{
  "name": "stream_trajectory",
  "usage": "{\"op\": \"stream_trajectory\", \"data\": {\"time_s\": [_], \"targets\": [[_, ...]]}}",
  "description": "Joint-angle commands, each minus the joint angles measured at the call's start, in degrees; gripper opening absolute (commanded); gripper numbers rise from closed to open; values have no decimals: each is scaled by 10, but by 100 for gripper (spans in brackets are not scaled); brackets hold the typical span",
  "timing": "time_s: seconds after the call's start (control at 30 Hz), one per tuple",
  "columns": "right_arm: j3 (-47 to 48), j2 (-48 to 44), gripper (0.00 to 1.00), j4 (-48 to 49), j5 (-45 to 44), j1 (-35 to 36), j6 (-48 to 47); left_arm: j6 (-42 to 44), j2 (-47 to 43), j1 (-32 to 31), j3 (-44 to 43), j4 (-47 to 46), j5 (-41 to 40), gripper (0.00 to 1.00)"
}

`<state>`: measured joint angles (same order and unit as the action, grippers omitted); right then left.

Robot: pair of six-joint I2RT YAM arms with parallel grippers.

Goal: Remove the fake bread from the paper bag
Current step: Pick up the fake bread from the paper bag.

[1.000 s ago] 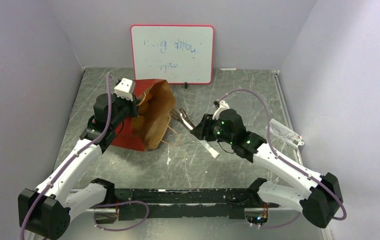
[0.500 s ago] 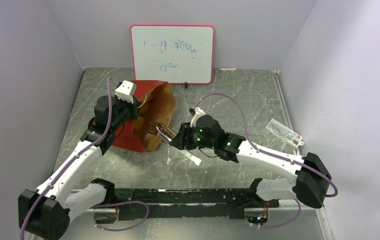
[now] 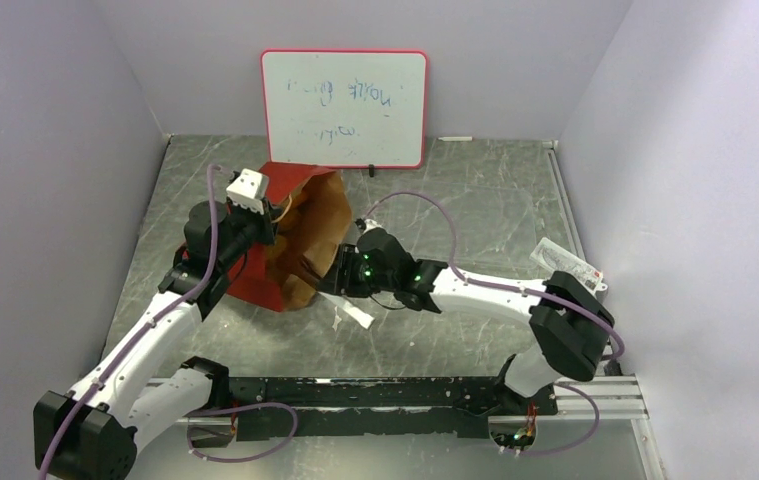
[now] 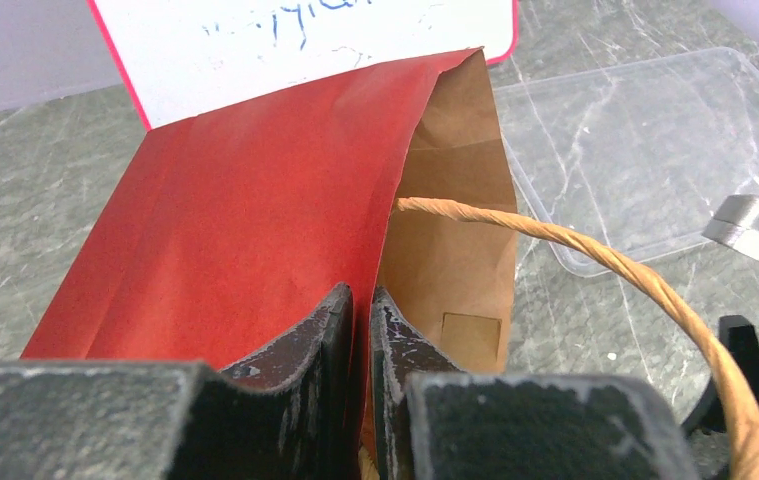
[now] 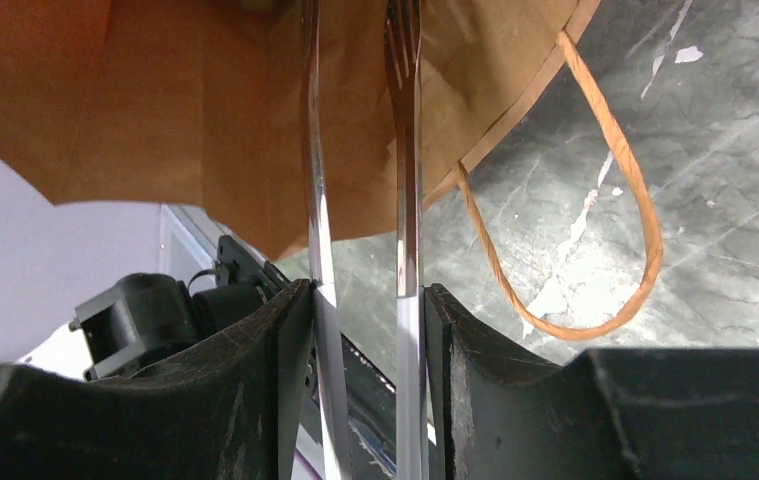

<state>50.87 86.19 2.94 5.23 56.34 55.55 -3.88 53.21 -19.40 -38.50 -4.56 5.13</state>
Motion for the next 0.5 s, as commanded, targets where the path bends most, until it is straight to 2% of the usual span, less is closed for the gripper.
{"op": "stream_trajectory", "data": {"time_s": [0.0,0.17,0.47], "targets": [[32,21,42,36,4,3,50,-17,-15,-4,9,-37,15,7],[50,50,41,33,-3,3,81,-25,-22,-4,13,-41,18,7],[129,106,41,-39,-3,3,89,-28,-33,-8,17,-42,8,7]]}}
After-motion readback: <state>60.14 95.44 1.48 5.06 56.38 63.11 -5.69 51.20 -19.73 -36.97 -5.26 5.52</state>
